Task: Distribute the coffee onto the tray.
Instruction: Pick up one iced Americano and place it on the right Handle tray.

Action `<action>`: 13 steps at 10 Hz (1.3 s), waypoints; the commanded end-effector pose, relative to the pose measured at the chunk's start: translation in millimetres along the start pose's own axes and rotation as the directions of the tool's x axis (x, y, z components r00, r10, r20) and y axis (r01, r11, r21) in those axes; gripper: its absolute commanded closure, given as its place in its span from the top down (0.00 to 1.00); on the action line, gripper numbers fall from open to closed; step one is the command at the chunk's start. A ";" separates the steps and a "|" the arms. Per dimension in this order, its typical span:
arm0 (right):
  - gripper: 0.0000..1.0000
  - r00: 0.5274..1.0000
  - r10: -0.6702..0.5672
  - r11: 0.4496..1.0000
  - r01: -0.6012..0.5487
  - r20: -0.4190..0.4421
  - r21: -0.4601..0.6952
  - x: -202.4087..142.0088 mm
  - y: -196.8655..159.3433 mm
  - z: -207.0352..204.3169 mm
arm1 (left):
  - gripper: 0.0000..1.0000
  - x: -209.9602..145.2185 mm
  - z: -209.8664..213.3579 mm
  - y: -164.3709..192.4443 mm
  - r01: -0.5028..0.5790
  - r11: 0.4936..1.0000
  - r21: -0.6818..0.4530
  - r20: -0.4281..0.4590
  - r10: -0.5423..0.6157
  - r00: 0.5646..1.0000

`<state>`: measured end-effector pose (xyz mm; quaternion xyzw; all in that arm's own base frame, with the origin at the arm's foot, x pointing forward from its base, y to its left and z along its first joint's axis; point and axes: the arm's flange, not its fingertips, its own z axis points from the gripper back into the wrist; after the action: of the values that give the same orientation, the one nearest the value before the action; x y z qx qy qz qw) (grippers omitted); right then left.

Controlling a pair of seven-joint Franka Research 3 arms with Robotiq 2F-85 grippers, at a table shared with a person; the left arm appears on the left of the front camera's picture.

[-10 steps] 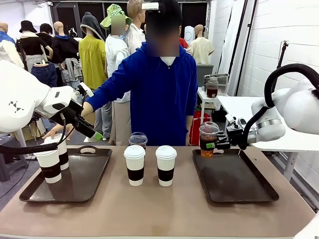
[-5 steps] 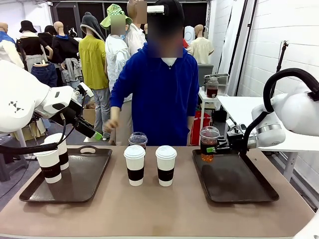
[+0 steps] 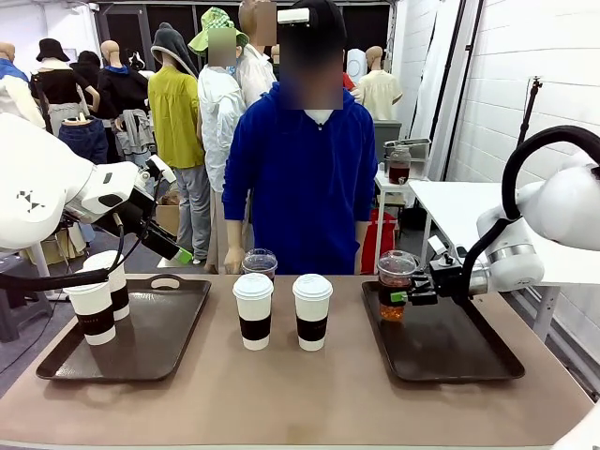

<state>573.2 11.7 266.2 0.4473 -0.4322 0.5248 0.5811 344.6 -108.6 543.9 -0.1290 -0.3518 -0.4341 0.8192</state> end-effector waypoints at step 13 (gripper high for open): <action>1.00 0.999 -0.006 1.000 0.008 -0.054 0.029 -24.3 36.4 6.3 | 1.00 -0.7 0.5 1.6 -0.002 1.000 -0.003 0.003 0.002 1.000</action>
<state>539.9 2.4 248.9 0.4432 -0.4136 0.5318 0.5913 344.5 -108.6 543.9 -0.1290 -0.3518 -0.4341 0.8192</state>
